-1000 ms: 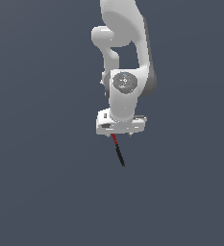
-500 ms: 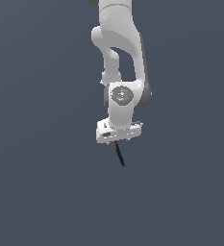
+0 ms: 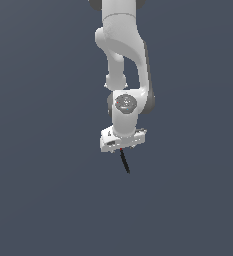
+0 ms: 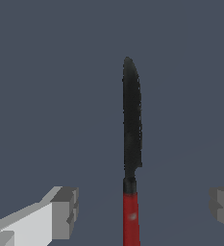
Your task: Pick up the object and move it to a goal position.
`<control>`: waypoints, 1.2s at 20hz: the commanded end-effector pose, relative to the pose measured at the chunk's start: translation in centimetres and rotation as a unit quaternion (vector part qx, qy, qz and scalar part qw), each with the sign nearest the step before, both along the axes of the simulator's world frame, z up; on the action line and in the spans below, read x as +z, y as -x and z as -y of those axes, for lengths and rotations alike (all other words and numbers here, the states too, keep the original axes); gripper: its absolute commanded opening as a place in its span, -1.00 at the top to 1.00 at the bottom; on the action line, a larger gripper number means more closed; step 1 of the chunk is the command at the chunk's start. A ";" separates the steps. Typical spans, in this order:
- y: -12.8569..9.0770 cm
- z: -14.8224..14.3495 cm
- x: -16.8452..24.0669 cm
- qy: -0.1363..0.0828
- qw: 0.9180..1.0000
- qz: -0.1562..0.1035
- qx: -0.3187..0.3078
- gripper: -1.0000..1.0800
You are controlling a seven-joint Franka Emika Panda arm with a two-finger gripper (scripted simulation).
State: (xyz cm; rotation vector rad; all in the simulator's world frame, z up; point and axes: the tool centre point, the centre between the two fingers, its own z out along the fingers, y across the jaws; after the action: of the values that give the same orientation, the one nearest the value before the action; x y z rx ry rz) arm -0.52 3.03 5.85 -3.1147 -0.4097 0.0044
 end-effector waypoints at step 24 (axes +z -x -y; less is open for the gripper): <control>0.0 0.0 -5.1 0.000 1.000 0.001 0.002 1.00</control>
State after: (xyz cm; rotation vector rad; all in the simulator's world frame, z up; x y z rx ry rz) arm -0.50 3.06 0.95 -3.1138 -0.4173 -0.0007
